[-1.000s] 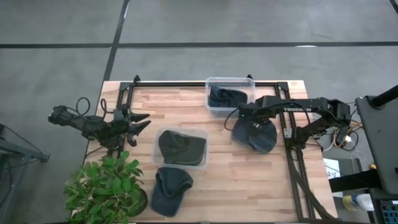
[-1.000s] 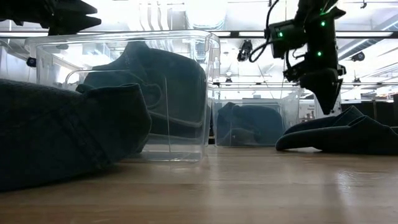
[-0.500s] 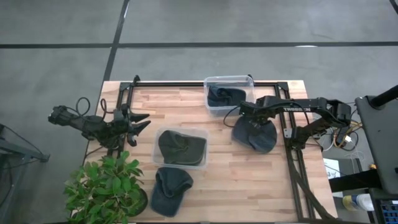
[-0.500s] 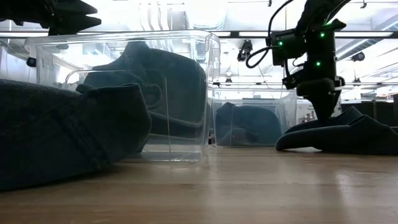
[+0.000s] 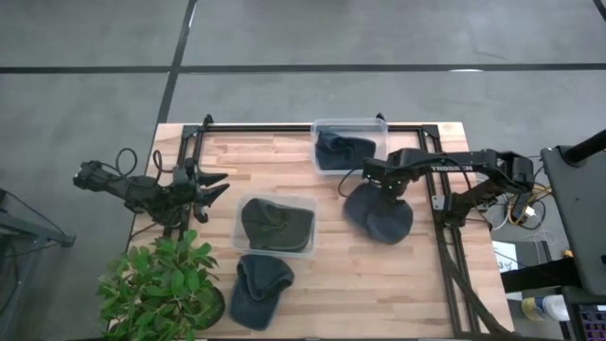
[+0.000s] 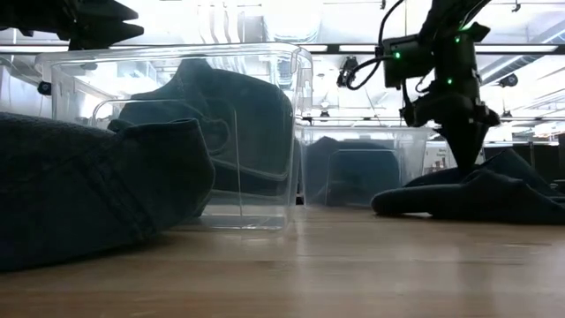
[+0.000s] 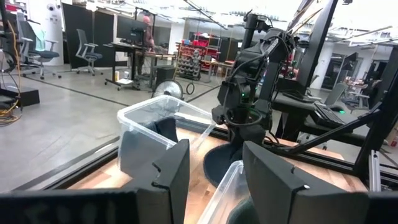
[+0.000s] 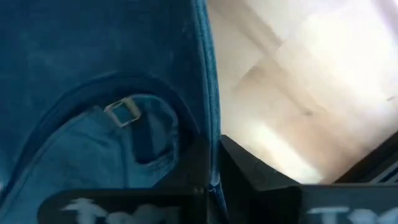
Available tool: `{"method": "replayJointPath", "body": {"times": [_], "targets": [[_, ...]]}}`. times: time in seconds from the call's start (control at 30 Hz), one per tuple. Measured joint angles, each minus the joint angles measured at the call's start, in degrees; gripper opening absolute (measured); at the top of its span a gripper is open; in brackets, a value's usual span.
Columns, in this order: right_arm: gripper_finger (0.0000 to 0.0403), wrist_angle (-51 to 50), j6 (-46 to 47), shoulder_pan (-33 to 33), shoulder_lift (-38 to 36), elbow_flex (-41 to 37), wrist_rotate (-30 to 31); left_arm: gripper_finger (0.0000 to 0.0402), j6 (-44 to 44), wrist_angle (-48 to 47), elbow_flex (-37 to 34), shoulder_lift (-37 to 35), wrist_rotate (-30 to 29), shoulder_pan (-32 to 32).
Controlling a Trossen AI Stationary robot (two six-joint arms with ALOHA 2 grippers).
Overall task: Pick & Place hat
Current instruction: Put the top blue cap into the top transparent bin
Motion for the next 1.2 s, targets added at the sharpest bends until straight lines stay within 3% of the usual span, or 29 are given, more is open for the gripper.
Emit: {"method": "replayJointPath", "body": {"times": [0.23, 0.53, 0.7, 1.03, 1.2], "targets": [[0.0015, -3.36, 10.8, 5.84, -0.12, 3.59, -5.2, 0.0142, 0.02, 0.0, 0.0, 0.0, 0.02, 0.0], [0.0013, -5.28, 12.49, 7.54, -0.21, 13.57, -2.75, 0.0142, 0.04, 0.37, 0.0, 0.0, 0.02, 0.0], [0.0013, -5.2, 18.47, 11.5, -0.23, 17.46, -3.09, 0.0142, 0.07, 0.39, 0.0, 0.0, 0.02, 0.01], [0.0013, -4.14, 42.82, 28.69, -0.23, 13.98, -3.72, 0.0142, 1.14, 0.42, 0.0, 0.0, 0.01, 0.0], [0.0013, 3.24, 54.61, 37.0, -0.23, 9.41, -2.86, 0.0142, 1.07, 0.42, 0.0, 0.0, 0.02, 0.0]]}}
